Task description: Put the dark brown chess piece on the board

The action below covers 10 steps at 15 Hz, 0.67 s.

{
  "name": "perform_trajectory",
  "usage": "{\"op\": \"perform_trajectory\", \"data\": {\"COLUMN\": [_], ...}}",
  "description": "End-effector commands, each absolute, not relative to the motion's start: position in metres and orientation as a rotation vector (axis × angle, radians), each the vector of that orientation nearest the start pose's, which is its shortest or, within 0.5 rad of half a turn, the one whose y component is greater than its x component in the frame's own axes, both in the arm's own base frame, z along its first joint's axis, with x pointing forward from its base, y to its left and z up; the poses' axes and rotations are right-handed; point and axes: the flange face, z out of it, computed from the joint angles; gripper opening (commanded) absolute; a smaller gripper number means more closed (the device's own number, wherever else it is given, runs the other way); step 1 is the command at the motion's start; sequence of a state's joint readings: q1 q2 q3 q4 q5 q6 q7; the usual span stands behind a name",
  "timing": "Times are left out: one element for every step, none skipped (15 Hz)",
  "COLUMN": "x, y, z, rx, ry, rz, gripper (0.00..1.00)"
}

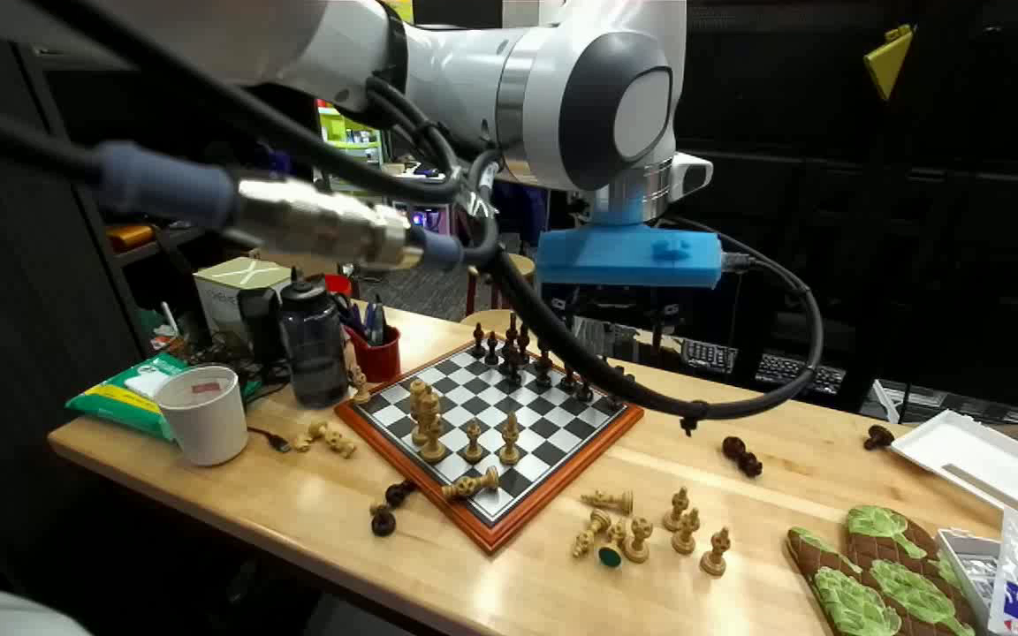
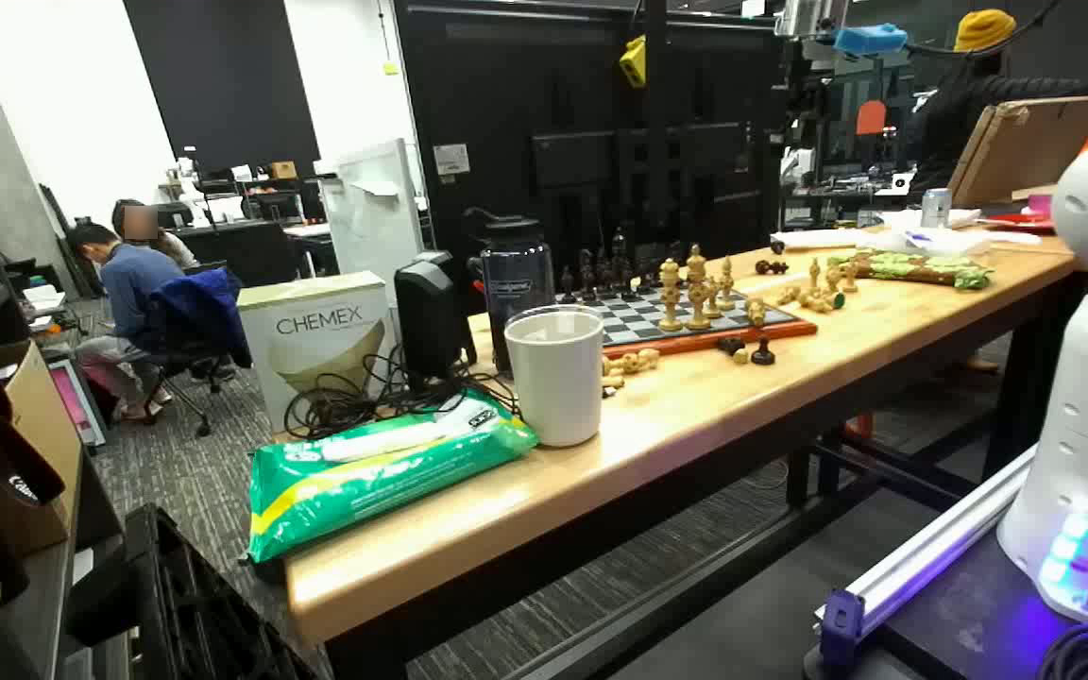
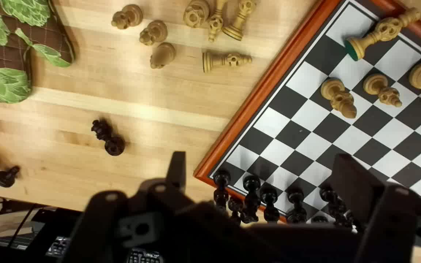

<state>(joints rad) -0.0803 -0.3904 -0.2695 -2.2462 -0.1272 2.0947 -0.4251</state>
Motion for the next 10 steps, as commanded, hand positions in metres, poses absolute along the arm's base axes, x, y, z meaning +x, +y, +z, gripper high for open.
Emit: {"op": "perform_trajectory", "data": {"x": [0.4278, 0.4278, 0.4278, 0.4278, 0.4278, 0.4278, 0.4278, 0.4278, 0.4278, 0.4278], "y": [-0.1752, -0.1752, -0.1753, -0.1753, -0.1753, -0.1753, -0.1753, -0.1753, -0.1753, -0.1753], "z": [0.538, 0.538, 0.5381, 0.5381, 0.5381, 0.5381, 0.5381, 0.5381, 0.5381, 0.5381], "rx": [-3.216, -3.216, -3.216, -3.216, -3.216, -3.216, -3.216, -3.216, -3.216, -3.216], "ry": [-0.216, -0.216, -0.216, -0.216, -0.216, -0.216, -0.216, -0.216, -0.216, -0.216], "rz": [-0.333, -0.333, -0.333, -0.333, -0.333, -0.333, -0.333, -0.333, -0.333, -0.333], "gripper": [1.0, 1.0, 1.0, 1.0, 1.0, 1.0, 1.0, 1.0, 1.0, 1.0]}}
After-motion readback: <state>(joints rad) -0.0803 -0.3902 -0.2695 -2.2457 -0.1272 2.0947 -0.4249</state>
